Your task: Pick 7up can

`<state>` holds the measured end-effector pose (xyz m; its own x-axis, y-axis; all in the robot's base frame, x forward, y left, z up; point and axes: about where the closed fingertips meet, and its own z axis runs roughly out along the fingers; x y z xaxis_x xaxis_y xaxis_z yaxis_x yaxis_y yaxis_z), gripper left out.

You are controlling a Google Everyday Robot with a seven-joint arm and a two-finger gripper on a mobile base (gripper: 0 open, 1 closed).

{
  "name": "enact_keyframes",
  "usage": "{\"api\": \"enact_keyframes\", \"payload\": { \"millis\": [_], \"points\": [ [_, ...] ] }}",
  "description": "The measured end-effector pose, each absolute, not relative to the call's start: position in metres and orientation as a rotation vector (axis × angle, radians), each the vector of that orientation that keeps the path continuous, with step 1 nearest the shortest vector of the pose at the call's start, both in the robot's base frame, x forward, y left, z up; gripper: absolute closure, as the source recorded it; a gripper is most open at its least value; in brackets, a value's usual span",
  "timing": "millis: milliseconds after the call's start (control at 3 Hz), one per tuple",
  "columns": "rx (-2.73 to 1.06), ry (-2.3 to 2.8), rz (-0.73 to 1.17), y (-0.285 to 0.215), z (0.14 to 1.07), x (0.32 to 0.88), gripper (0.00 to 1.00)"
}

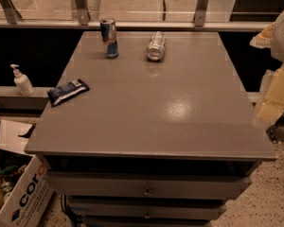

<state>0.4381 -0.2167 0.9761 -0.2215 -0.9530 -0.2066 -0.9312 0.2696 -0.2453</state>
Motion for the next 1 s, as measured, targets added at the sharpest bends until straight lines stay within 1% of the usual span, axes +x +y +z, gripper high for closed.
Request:
{"api": "enact_keyframes", "payload": {
  "millis": [667, 1000],
  "points": [
    [-1.722, 2.206, -0.097, -0.214, 0.971, 0.449, 0.00],
    [-1.736, 2.180, -0.103, -0.205, 0.953, 0.483, 0.00]
  ]
}}
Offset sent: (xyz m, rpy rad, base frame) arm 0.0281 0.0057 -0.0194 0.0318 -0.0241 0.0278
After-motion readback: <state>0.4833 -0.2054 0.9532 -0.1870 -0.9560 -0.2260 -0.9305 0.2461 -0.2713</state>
